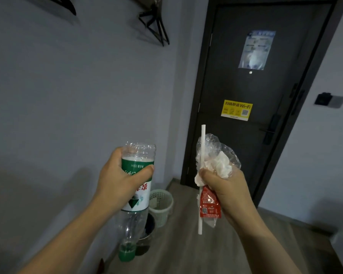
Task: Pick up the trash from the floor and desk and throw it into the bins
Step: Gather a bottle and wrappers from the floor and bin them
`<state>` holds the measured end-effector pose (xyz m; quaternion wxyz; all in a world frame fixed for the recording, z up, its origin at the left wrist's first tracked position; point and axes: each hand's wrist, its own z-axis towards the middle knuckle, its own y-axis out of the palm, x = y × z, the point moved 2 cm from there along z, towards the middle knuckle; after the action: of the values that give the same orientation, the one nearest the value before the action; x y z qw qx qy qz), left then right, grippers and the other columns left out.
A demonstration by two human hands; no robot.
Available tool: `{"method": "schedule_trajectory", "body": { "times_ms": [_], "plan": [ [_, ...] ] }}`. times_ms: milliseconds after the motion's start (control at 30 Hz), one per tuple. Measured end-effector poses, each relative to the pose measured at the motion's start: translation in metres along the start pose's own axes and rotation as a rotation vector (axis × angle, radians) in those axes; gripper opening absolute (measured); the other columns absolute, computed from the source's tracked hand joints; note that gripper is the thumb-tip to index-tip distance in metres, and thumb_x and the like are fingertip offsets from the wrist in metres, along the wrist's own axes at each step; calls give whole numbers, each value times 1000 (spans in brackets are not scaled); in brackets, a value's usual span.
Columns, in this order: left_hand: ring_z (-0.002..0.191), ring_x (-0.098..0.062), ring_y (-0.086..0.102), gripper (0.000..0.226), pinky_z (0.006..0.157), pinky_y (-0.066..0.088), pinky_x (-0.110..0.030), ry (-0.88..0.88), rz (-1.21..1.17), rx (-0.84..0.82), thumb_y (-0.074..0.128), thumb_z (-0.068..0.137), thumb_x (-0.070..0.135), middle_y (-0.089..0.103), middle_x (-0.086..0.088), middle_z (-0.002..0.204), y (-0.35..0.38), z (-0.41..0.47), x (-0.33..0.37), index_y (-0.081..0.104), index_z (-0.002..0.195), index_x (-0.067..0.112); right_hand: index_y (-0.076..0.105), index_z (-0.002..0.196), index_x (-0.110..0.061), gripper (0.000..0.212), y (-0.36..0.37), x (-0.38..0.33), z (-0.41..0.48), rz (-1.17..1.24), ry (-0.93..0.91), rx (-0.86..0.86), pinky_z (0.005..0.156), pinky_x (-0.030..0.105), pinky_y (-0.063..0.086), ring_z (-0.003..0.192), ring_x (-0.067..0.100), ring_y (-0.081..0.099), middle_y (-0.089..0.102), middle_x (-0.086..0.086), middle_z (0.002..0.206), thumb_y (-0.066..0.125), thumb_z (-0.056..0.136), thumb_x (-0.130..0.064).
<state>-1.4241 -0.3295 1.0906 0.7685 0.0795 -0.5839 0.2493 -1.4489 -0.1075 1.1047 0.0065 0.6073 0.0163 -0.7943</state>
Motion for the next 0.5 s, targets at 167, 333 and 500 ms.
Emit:
{"method": "schedule_trajectory", "body": {
  "times_ms": [167,333,500],
  "plan": [
    [64,4,63,51,56,42,-17,-17,15,16,81,64,31,67,9,84,6,105,-38,54,107,27,61,90,4,8,47,35,98,-14,63,1,62,40,53,64,28,60,60,13,70,65,83,2],
    [68,3,62,55,57,41,-17,-72,50,11,79,61,34,65,11,85,17,183,-76,53,108,27,57,90,9,14,75,72,172,-87,65,-22,63,42,51,63,30,57,59,14,70,66,82,0],
    [68,4,60,43,56,40,-13,-144,102,14,78,73,20,63,12,86,46,248,-123,53,108,24,48,84,13,34,91,119,250,-73,137,-93,60,43,48,60,29,51,54,11,64,68,69,-11]
  ]
}}
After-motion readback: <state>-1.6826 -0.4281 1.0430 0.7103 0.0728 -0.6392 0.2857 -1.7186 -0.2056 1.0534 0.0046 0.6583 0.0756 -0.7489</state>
